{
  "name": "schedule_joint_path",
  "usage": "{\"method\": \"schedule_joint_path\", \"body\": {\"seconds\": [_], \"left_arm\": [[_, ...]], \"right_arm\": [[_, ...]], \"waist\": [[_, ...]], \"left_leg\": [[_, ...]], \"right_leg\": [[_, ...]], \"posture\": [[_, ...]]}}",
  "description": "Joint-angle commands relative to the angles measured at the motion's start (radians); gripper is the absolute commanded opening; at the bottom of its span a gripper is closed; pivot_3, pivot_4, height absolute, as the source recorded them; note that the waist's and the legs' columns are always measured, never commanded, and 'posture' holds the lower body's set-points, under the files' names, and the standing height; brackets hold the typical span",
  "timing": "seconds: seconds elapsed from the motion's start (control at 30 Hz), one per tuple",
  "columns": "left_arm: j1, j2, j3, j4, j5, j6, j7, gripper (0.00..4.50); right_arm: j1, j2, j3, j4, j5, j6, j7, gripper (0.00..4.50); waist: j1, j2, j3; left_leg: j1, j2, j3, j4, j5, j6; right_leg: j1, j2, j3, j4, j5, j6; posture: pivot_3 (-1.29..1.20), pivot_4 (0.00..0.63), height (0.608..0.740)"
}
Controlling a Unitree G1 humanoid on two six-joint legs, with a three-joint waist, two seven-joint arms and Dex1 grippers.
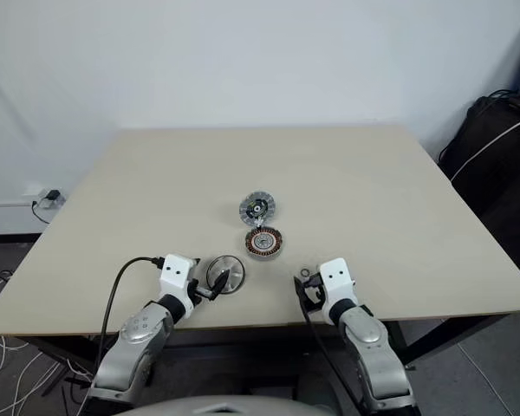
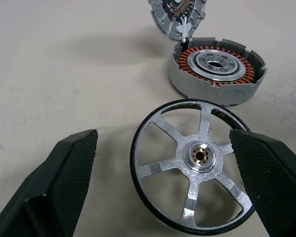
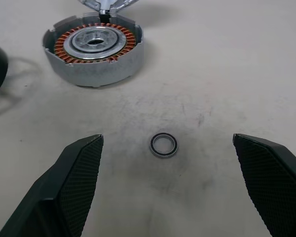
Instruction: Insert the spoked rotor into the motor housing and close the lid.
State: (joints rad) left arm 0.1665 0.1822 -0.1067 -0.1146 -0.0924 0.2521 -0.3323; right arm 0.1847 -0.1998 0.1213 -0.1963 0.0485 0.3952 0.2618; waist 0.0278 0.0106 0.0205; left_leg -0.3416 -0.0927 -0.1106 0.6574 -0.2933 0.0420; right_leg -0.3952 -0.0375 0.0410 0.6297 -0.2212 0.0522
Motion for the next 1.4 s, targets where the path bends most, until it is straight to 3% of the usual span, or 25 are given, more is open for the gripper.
{"method": "schedule_joint_path", "body": {"seconds": [0.03, 0.5, 0.63, 0.93, 1.13, 1.4], "left_arm": [[-0.014, -0.004, 0.001, -0.044, -0.018, -0.021, -0.012, 4.5], [-0.009, -0.009, -0.007, -0.042, -0.009, -0.024, -0.006, 4.5], [-0.005, -0.008, -0.007, -0.044, -0.007, -0.024, -0.003, 4.5], [-0.006, -0.004, -0.011, -0.042, -0.004, -0.022, -0.005, 4.5], [-0.01, -0.003, -0.014, -0.038, -0.003, -0.022, -0.007, 4.5], [-0.017, -0.004, -0.021, -0.03, -0.005, -0.025, -0.009, 4.5]], "right_arm": [[-0.052, 0.013, 0.009, 0.034, -0.027, -0.004, -0.027, 4.47], [-0.183, 0.066, 0.028, 0.281, -0.049, -0.055, -0.041, 4.47], [-0.16, 0.066, 0.024, 0.289, -0.042, -0.048, -0.037, 3.61], [-0.097, 0.061, 0.01, 0.225, -0.032, -0.025, -0.039, 0.71], [-0.069, 0.054, 0.004, 0.14, -0.021, 0.008, -0.03, 0.71], [-0.216, 0.089, 0.03, 0.112, -0.047, 0.05, -0.07, 0.71]], "waist": [[0.0, 0.0, 0.0], [-0.002, 0.0, 0.0], [-0.005, 0.001, 0.0], [0.002, 0.001, -0.001], [0.002, 0.001, -0.001], [-0.011, 0.002, 0.002]], "left_leg": [[0.0, 0.0, 0.0, 0.0, 0.0, 0.0], [0.0, 0.0, 0.0, -0.001, 0.0, 0.0], [0.0, 0.0, 0.0, -0.001, 0.0, 0.0], [0.0, -0.001, 0.0, 0.0, 0.0, 0.0], [0.0, -0.001, 0.0, 0.0, 0.0, 0.0], [0.0, 0.0, 0.0, 0.0, 0.0, -0.001]], "right_leg": [[0.0, 0.0, 0.0, 0.0, 0.0, 0.0], [-0.001, 0.0, 0.0, 0.0, 0.0, -0.001], [-0.001, 0.0, 0.0, 0.0, 0.0, 0.0], [0.0, 0.0, 0.0, 0.0, 0.0, 0.0], [0.0, 0.0, 0.0, 0.0, 0.0, 0.0], [-0.001, 0.0, 0.0, 0.0, 0.0, 0.0]], "posture": [[0.0, 0.0, 0.74], [0.0, 0.0, 0.74], [0.0, 0.0, 0.74], [0.0, 0.0, 0.74], [0.0, 0.0, 0.74], [0.0, 0.0, 0.74]]}}
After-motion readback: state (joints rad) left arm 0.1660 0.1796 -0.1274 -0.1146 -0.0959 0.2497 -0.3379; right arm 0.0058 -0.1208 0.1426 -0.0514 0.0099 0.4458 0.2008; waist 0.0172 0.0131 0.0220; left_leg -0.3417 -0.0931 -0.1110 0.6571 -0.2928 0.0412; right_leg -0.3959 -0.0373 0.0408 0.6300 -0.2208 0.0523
